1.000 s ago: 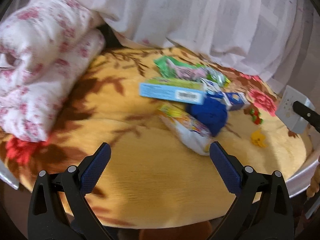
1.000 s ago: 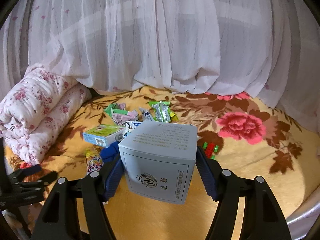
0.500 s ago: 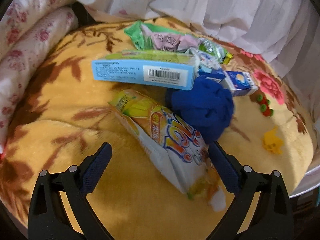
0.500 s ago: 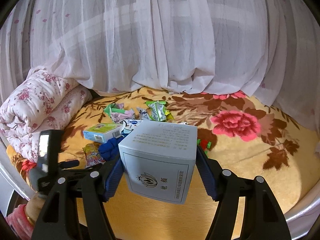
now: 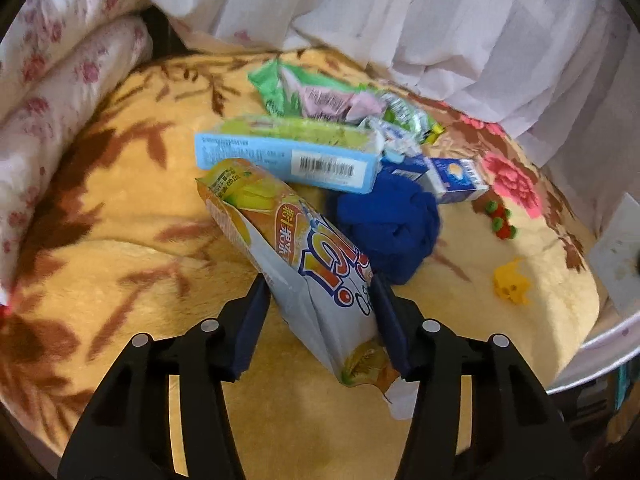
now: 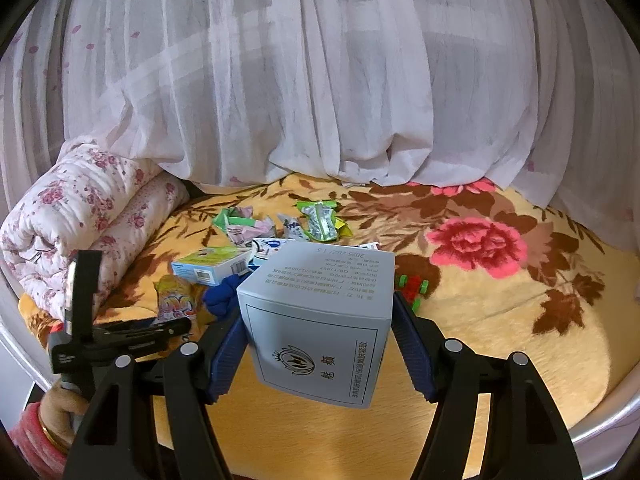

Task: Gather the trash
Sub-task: 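Grasp the white cube box with the right tool while the left tool grasps the orange snack wrapper, then carry both items down to the orange bin and open both tools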

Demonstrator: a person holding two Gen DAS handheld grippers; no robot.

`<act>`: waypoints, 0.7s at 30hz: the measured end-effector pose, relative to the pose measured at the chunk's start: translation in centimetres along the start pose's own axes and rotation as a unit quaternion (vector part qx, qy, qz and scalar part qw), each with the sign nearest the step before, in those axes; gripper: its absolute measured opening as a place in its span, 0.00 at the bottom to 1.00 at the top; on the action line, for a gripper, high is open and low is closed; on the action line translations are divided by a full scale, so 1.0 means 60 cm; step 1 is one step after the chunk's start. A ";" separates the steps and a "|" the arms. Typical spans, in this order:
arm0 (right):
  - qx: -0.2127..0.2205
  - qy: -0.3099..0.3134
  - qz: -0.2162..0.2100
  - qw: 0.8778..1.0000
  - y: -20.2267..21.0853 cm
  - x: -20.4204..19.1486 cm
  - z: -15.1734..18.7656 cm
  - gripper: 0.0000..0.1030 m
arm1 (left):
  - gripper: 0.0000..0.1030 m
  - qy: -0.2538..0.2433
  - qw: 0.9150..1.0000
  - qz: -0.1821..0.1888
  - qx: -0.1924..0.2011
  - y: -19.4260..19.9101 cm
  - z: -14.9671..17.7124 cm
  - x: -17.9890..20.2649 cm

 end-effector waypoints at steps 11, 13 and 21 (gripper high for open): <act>0.003 0.031 -0.032 0.999 0.067 -0.041 0.026 0.65 | 0.50 -0.093 0.993 0.022 0.062 0.162 0.034 0.062; -0.003 0.042 -0.039 0.998 0.078 -0.048 0.040 0.65 | 0.50 -0.113 0.991 0.031 0.058 0.174 0.053 0.075; -0.080 0.080 -0.060 0.992 0.084 -0.064 0.146 0.65 | 0.50 -0.170 0.981 0.091 -0.025 0.147 0.184 0.110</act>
Point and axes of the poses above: each gripper's, at about its wrist camera, not at the fingertips, and y roughly against the way its jaws point, x to its right, z to its underside, the point moved 4 cm from there along -y, roughly the way its jaws point, and after that the axes turned 12 degrees about -y, right-handed, at the moved point
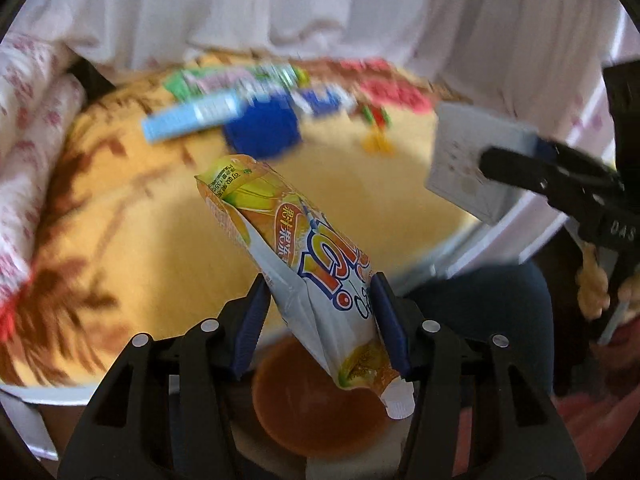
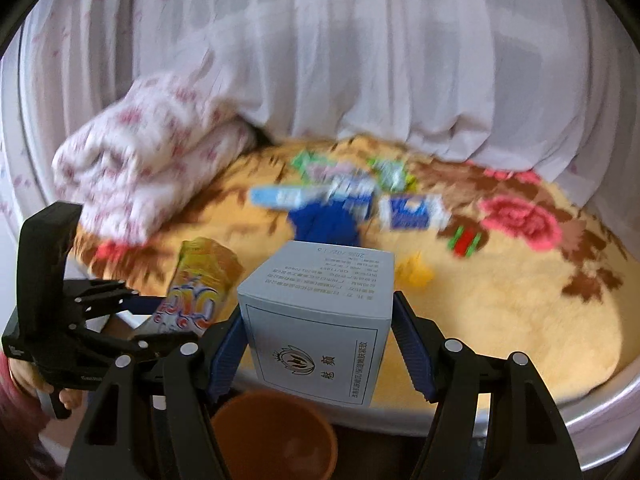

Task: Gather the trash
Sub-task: 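Carry both items down to the orange bin and open both tools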

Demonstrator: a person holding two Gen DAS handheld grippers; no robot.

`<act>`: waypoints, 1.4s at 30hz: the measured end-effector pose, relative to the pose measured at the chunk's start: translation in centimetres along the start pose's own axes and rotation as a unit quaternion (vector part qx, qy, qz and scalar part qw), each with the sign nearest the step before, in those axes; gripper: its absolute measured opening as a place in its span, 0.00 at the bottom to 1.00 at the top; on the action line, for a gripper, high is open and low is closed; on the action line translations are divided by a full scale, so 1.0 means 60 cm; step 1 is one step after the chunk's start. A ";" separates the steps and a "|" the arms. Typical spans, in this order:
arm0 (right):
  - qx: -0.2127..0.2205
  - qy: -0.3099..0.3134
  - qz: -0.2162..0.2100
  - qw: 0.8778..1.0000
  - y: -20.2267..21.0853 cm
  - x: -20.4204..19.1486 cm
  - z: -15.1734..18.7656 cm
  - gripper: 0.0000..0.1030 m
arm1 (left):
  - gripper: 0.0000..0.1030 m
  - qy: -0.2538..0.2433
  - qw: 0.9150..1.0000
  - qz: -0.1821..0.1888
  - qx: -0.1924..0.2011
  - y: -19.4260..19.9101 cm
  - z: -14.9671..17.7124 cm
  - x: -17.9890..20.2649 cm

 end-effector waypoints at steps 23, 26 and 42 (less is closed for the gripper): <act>-0.250 0.006 0.013 0.968 -0.182 -0.003 0.268 0.83 | 0.74 0.044 0.979 0.037 -0.195 -0.190 0.205 0.004; -0.242 0.003 0.018 0.970 -0.179 0.002 0.260 0.84 | 0.76 0.064 0.979 0.034 -0.192 -0.192 0.205 -0.007; -0.232 -0.009 0.025 0.972 -0.171 0.003 0.247 0.84 | 0.76 0.073 0.981 0.019 -0.179 -0.177 0.207 -0.011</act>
Point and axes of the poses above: each gripper's, at about its wrist camera, not at the fingertips, and y roughly against the way its jaws point, x to its right, z to its underside, the point moved 4 cm from there along -y, roughly the way its jaws point, and after that the axes turned 12 degrees about -y, right-handed, at the moved point
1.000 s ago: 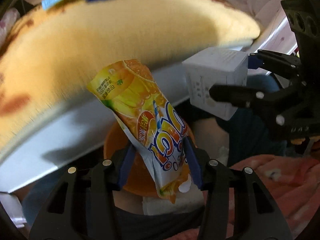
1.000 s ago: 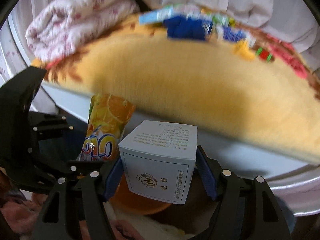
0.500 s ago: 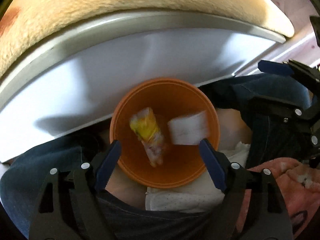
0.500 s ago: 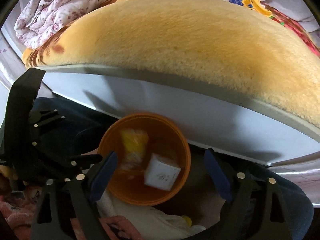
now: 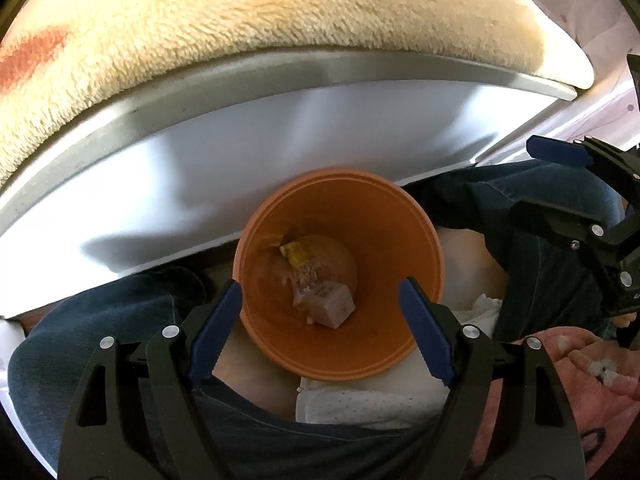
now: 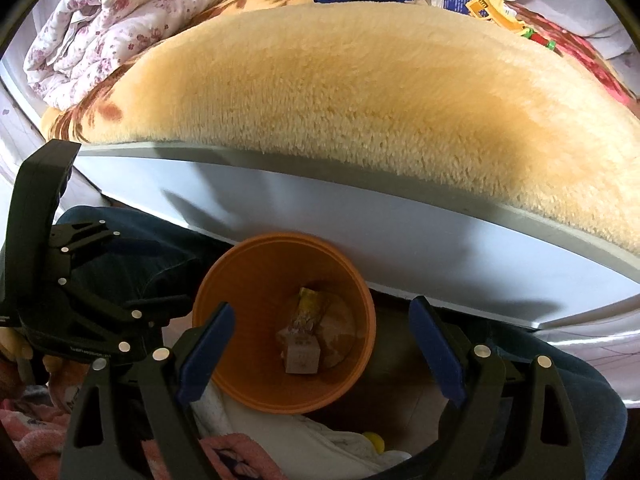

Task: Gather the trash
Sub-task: 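Carry both items down to the orange bin and open both tools, then grasp the yellow plastic piece with the right tool while the left tool reaches the blue cloth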

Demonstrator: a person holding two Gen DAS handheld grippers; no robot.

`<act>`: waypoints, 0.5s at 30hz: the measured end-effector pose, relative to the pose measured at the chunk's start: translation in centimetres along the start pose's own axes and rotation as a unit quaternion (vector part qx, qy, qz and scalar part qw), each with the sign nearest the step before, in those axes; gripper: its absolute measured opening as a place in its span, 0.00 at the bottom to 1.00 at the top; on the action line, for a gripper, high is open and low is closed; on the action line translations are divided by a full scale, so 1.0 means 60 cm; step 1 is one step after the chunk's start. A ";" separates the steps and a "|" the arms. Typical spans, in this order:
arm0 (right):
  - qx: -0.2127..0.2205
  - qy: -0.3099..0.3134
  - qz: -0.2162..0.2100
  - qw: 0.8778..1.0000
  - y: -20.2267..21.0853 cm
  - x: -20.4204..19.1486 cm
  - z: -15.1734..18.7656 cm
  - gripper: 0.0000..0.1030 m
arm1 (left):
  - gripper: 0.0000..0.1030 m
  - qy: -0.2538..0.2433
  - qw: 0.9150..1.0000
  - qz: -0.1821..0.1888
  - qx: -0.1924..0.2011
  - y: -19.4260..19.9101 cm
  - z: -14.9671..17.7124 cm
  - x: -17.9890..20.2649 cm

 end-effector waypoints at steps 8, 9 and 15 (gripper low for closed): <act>-0.003 -0.005 -0.013 1.000 0.021 0.008 -0.004 0.84 | 0.76 -0.002 1.000 0.001 0.015 0.026 -0.011 0.006; 0.004 -0.005 -0.015 1.000 0.031 0.008 -0.010 0.84 | 0.76 0.000 1.000 0.008 0.018 0.032 -0.015 0.007; 0.089 -0.014 -0.022 0.996 0.116 0.021 -0.077 0.89 | 0.77 0.006 0.996 0.021 0.092 0.120 -0.061 0.003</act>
Point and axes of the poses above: each gripper's, at about its wrist camera, not at the fingertips, and y roughly against the way its jaws point, x to its right, z to its underside, the point moved 4 cm from there along -y, roughly the way its jaws point, and after that the axes turned 12 degrees about -y, right-handed, at the moved point
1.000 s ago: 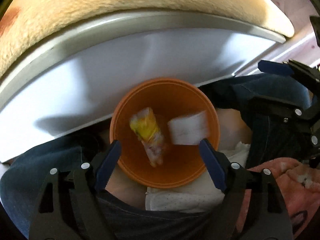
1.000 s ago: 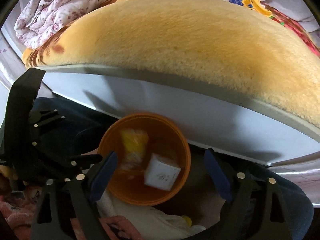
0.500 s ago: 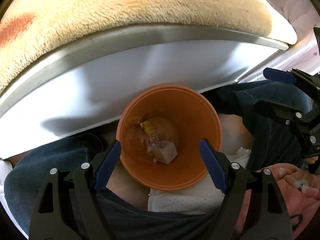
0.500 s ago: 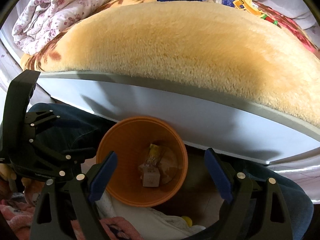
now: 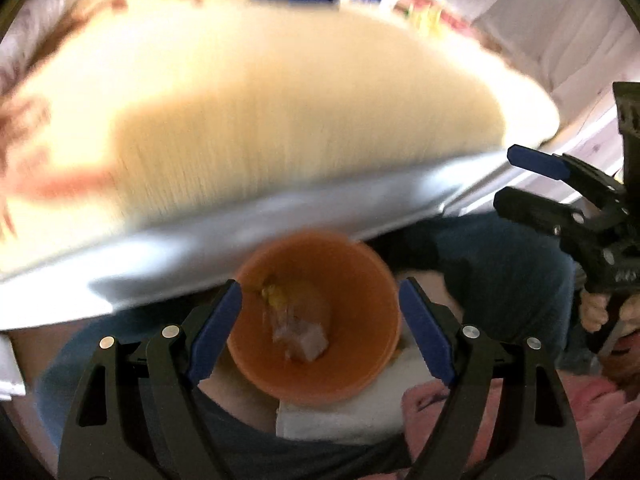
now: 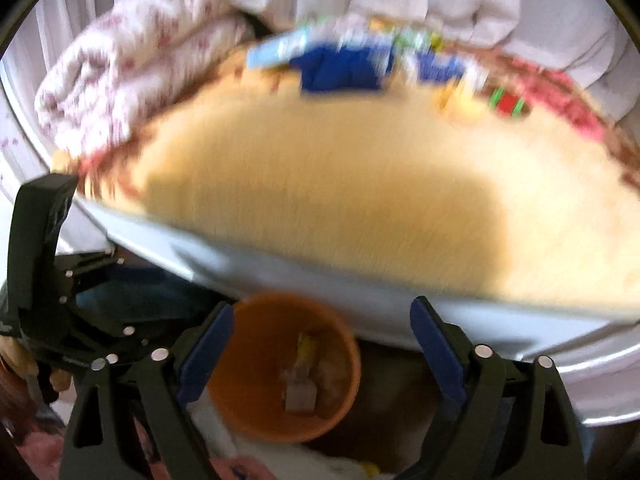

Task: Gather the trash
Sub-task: 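Grasp the yellow plastic piece with the right tool while the left tool reaches the blue cloth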

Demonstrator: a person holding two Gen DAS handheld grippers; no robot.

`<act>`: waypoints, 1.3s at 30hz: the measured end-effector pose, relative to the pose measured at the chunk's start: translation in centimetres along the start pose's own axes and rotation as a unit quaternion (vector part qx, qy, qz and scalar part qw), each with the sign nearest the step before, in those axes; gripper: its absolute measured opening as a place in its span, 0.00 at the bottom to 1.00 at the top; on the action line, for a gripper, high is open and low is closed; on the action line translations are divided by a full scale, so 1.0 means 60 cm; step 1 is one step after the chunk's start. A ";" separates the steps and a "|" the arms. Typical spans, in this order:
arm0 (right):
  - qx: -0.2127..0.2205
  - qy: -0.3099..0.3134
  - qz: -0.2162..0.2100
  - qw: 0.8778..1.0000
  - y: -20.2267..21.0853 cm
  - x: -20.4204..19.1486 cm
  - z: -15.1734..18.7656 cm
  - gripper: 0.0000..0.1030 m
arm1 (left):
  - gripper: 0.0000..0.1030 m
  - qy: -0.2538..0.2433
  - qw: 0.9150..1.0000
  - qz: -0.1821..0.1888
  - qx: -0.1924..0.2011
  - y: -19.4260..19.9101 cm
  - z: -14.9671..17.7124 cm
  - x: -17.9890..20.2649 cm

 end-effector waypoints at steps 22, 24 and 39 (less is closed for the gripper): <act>0.106 -0.042 0.100 0.988 -0.092 0.120 -0.254 0.92 | 0.88 0.016 0.992 -0.044 0.114 0.044 -0.215 -0.065; 0.095 -0.044 0.104 0.989 -0.109 0.127 -0.259 0.83 | 0.88 0.023 0.992 -0.044 0.112 0.034 -0.225 -0.075; 0.096 -0.042 0.077 0.991 -0.074 0.123 -0.251 0.55 | 0.88 0.072 0.990 -0.031 0.116 -0.019 -0.285 -0.122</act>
Point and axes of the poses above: each gripper's, at about its wrist camera, not at the fingertips, and y roughly against the way its jaws point, x to its right, z to its underside, the point moved 4 cm from there along -y, roughly the way its jaws point, and after that the axes turned 12 degrees about -y, right-handed, at the moved point
